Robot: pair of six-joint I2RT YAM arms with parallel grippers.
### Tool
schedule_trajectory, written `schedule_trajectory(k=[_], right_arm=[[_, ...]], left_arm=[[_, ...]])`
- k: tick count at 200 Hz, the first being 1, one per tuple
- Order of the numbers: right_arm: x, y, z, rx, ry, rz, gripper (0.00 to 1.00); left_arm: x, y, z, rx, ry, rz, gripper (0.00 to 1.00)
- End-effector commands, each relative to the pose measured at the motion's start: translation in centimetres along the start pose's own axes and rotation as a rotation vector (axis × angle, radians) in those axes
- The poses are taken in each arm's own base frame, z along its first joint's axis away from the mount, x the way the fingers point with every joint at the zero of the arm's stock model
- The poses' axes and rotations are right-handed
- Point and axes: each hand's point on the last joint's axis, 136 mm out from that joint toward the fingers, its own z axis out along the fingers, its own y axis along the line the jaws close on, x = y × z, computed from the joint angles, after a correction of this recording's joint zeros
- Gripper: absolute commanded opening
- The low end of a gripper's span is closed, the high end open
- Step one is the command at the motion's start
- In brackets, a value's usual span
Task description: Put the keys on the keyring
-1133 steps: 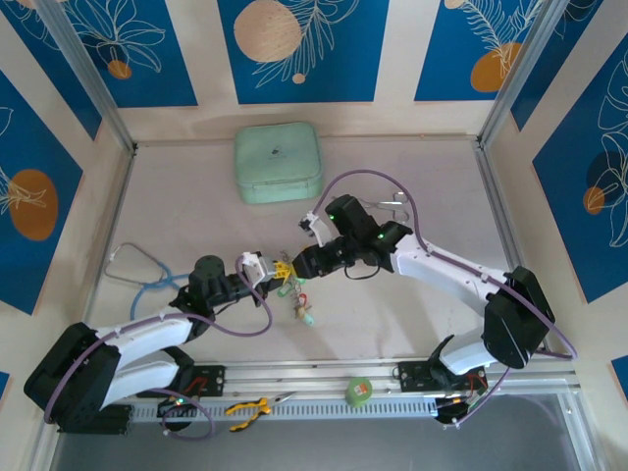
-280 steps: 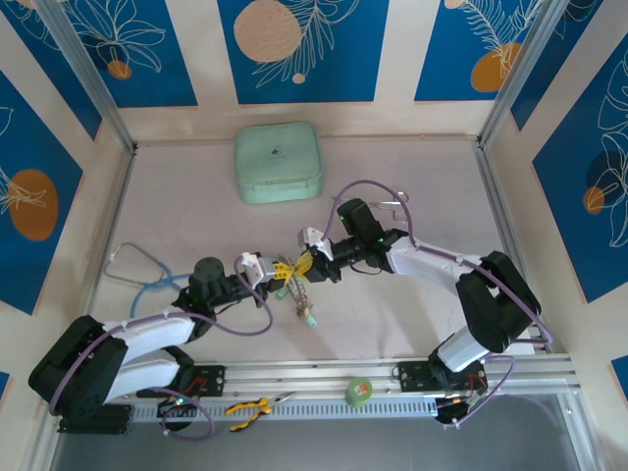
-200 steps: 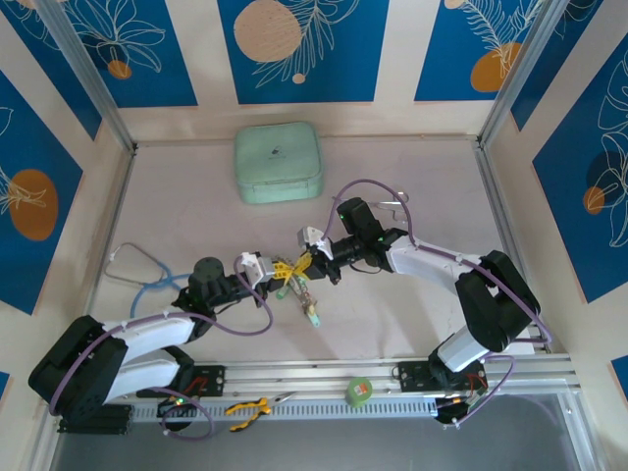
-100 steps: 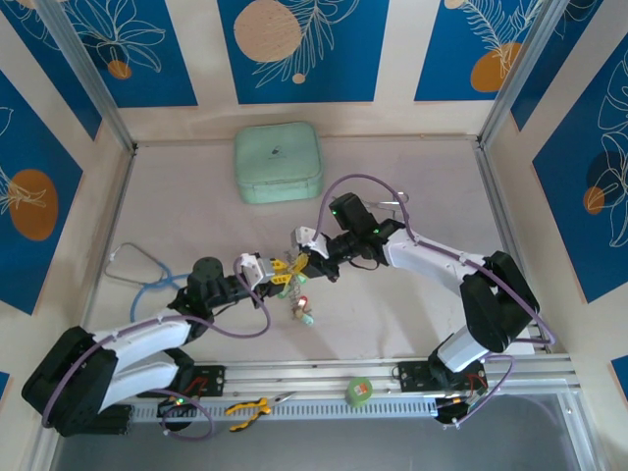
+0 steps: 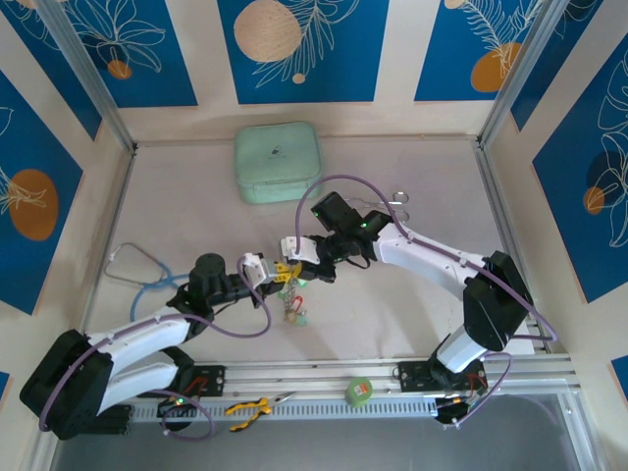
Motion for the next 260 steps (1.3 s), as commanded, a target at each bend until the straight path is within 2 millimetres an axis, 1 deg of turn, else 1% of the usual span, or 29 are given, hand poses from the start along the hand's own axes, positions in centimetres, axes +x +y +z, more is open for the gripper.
schedule_trajectory(k=[1,9,22,45,52,68,90,111,145,167,194,213,242,260], right_arm=[[-1.0,1.3,0.0,-0.047,-0.002,-0.031,0.00],[-1.2,1.2,-0.1,-0.044,-0.017,-0.024,0.00],[-1.5,1.0,-0.4,-0.030,-0.060,-0.005,0.01],[-1.5,0.2,-1.2,0.005,-0.172,0.063,0.24],[-1.4,0.0,-1.4,0.012,-0.206,0.088,0.28],[-0.9,-0.2,-1.6,0.014,-0.257,0.129,0.30],[-0.5,0.0,-1.1,0.001,-0.282,0.157,0.31],[-0.1,0.0,-0.6,0.000,-0.290,0.174,0.31],[-0.2,-0.1,-0.5,-0.002,-0.313,0.179,0.30],[-0.2,-0.1,-0.3,-0.013,-0.318,0.183,0.25],[-0.4,-0.1,-0.2,-0.023,-0.327,0.185,0.22],[-0.6,0.0,-0.3,-0.028,-0.341,0.183,0.16],[-0.8,0.2,-0.4,-0.039,-0.348,0.182,0.00],[-0.7,0.3,-0.6,-0.042,-0.338,0.178,0.00]], left_arm=[[-1.3,-0.1,0.3,0.022,-0.029,0.027,0.05],[-1.4,-0.2,0.3,0.029,-0.035,0.029,0.00],[-1.4,-0.4,0.2,0.033,-0.040,0.027,0.00],[-1.5,-0.3,0.1,0.021,-0.066,0.020,0.00],[-1.5,-0.3,0.0,0.016,-0.075,0.015,0.00],[-1.6,-0.4,0.0,0.016,-0.099,0.004,0.00],[-1.7,-0.4,0.0,0.016,-0.121,-0.007,0.00],[-1.7,-0.4,0.1,0.018,-0.131,-0.015,0.00],[-1.6,-0.5,0.1,0.020,-0.131,-0.017,0.00],[-1.7,-0.5,0.0,0.021,-0.134,-0.018,0.00],[-1.8,-0.6,-0.1,0.021,-0.141,-0.018,0.00],[-1.8,-0.6,-0.1,0.021,-0.143,-0.020,0.00],[-1.9,-0.5,-0.1,0.018,-0.145,-0.021,0.00],[-1.8,-0.3,-0.1,0.008,-0.140,-0.025,0.00]])
